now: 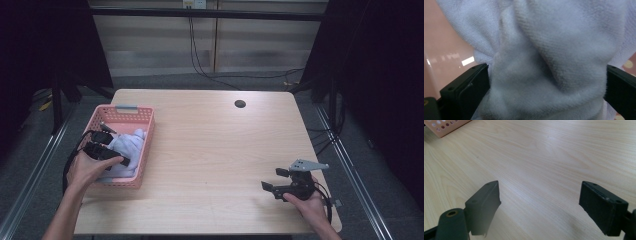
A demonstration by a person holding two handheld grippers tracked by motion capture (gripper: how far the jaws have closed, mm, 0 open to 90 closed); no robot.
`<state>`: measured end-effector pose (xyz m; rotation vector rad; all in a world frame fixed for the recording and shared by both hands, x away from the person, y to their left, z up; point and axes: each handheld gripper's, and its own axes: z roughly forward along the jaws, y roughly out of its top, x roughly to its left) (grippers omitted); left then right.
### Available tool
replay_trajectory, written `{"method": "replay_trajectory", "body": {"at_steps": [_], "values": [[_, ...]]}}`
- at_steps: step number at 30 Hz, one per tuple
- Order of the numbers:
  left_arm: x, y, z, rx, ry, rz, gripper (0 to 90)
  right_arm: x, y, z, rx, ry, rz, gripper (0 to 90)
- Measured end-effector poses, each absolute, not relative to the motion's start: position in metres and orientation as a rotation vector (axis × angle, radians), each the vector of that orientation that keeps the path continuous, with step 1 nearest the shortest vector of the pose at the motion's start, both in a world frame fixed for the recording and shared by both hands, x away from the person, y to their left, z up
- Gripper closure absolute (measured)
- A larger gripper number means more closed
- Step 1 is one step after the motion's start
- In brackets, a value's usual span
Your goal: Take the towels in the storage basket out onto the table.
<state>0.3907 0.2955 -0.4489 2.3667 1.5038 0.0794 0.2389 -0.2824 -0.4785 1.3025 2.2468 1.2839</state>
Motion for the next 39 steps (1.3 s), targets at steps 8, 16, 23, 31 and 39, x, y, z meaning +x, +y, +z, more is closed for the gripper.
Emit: {"method": "replay_trajectory", "body": {"at_steps": [8, 16, 23, 31, 39], "values": [[0.401, 0.286, -0.459, 2.446, 1.535, 0.044, 0.0, 0.239, -0.281, -0.479, 1.291, 2.261, 1.282, 17.9], [0.409, 0.285, -0.466, 2.458, 1.592, -0.021, 3.4, 0.238, -0.279, -0.479, 1.274, 2.280, 1.266, 18.3], [0.411, 0.286, -0.464, 2.449, 1.598, -0.050, 19.9, 0.238, -0.279, -0.479, 1.272, 2.293, 1.264, 18.6], [0.407, 0.287, -0.461, 2.423, 1.562, -0.056, 36.8, 0.238, -0.279, -0.479, 1.263, 2.296, 1.260, 19.0], [0.411, 0.286, -0.457, 2.436, 1.562, -0.108, 46.9, 0.239, -0.276, -0.480, 1.283, 2.299, 1.259, 19.7]]}}
